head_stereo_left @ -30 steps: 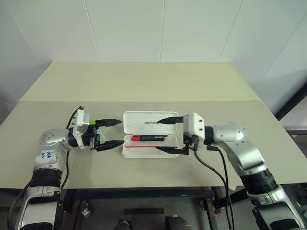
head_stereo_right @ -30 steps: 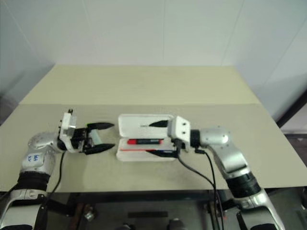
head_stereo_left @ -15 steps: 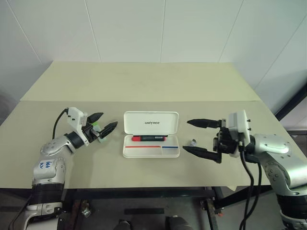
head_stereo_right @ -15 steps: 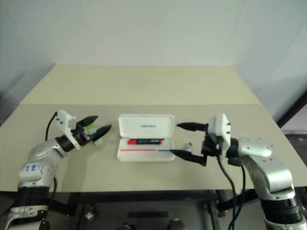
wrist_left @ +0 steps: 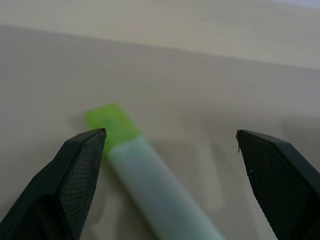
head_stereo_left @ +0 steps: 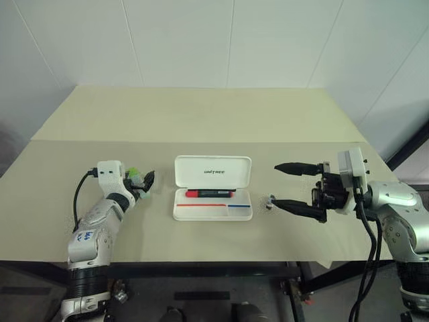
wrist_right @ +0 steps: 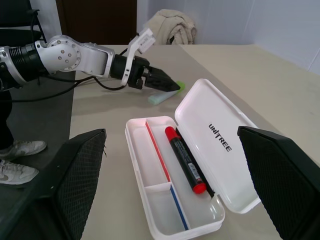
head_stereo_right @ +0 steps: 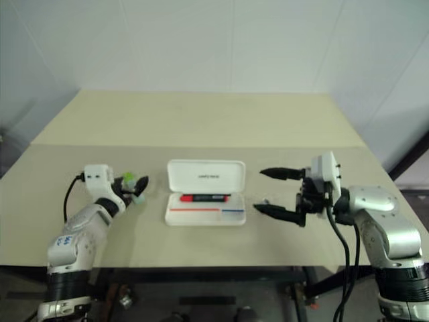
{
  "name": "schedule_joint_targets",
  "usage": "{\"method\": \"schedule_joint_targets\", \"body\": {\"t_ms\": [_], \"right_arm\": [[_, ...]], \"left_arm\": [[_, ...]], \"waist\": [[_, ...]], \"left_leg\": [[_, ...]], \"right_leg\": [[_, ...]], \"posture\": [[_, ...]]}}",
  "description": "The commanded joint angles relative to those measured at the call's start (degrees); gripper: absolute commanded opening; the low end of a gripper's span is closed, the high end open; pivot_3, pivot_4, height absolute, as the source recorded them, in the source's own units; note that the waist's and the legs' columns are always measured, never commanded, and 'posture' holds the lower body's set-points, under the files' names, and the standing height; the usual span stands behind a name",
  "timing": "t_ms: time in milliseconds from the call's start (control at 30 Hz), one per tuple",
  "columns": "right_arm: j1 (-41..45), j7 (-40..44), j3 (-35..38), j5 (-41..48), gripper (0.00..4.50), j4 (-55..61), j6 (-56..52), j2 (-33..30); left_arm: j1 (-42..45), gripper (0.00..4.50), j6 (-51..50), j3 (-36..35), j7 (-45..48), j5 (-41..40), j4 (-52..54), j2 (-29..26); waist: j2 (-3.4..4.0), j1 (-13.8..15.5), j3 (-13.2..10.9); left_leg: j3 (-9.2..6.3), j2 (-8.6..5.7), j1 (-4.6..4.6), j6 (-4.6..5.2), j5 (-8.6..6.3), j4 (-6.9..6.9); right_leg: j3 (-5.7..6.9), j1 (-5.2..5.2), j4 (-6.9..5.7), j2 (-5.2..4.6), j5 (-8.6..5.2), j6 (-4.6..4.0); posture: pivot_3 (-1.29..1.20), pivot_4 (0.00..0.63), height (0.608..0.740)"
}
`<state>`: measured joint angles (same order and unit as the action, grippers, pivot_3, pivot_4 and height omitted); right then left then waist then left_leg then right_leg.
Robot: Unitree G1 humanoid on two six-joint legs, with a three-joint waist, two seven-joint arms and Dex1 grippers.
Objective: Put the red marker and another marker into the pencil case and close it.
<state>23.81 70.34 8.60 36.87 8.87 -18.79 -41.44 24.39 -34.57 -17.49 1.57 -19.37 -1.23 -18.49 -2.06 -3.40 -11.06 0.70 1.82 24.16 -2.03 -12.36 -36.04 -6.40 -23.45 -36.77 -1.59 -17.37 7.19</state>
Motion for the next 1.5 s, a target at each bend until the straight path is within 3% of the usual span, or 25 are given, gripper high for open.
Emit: {"method": "schedule_joint_targets", "body": {"t_ms": [33,533,967,1100,1367,1400,1500], "right_arm": [[0.9,0.0,-0.1,-0.2,4.46,0.5,1.2,0.4],[-0.8,-2.1,0.4,-0.8,4.46,2.6,1.1,0.1],[-0.5,-3.0,0.0,-1.5,4.46,2.1,1.2,0.0],[0.1,-3.2,-0.3,-1.8,4.50,1.7,1.3,0.2],[0.4,-3.5,-0.1,-2.2,4.50,1.4,1.4,0.2],[0.5,-3.5,0.0,-2.2,4.50,1.4,1.4,0.2],[0.6,-3.6,0.1,-2.3,4.50,1.3,1.5,0.1]], "left_arm": [[2.4,4.50,-2.7,-1.0,-4.3,2.0,-0.8,0.0],[11.8,4.50,-11.7,4.1,-5.3,6.2,-10.2,1.3],[12.7,4.50,-20.1,3.1,-6.6,6.9,-11.1,1.8],[13.6,3.69,-24.6,6.0,-6.8,9.1,-12.6,1.0],[14.2,1.31,-25.7,5.8,-6.8,10.0,-12.7,2.3],[14.3,1.12,-25.5,5.7,-6.8,10.1,-12.9,2.3],[14.8,1.12,-24.4,5.3,-6.8,10.5,-13.6,2.5]], "waist": [[0.00,0.3,0.0],[0.02,0.7,0.0],[0.04,1.7,0.0],[0.10,1.6,0.1],[0.30,1.6,0.2],[0.30,1.6,0.2],[0.31,1.6,0.2]], "left_leg": [[0.01,-0.01,0.01,0.00,0.00,0.01],[0.00,-0.04,-0.02,-0.05,0.00,0.05],[0.03,-0.07,-0.02,-0.07,-0.01,0.07],[0.04,-0.08,-0.03,-0.07,-0.01,0.06],[0.04,-0.09,-0.12,-0.07,-0.01,0.06],[0.04,-0.09,-0.14,-0.07,-0.01,0.05],[0.05,-0.08,-0.19,-0.07,-0.01,0.04]], "right_leg": [[-0.01,0.00,0.03,-0.01,0.00,0.01],[0.02,0.05,0.12,-0.01,0.03,0.04],[-0.01,0.09,0.26,-0.06,0.06,0.09],[-0.02,0.10,0.25,-0.06,0.06,0.09],[-0.02,0.18,0.26,-0.06,0.06,0.09],[-0.02,0.21,0.26,-0.06,0.06,0.09],[-0.02,0.27,0.26,-0.06,0.06,0.09]], "posture": [[0.00,0.150,0.740],[0.00,0.150,0.740],[0.00,0.150,0.740],[0.00,0.150,0.740],[0.00,0.150,0.740],[0.00,0.150,0.740],[0.00,0.150,0.740]]}}
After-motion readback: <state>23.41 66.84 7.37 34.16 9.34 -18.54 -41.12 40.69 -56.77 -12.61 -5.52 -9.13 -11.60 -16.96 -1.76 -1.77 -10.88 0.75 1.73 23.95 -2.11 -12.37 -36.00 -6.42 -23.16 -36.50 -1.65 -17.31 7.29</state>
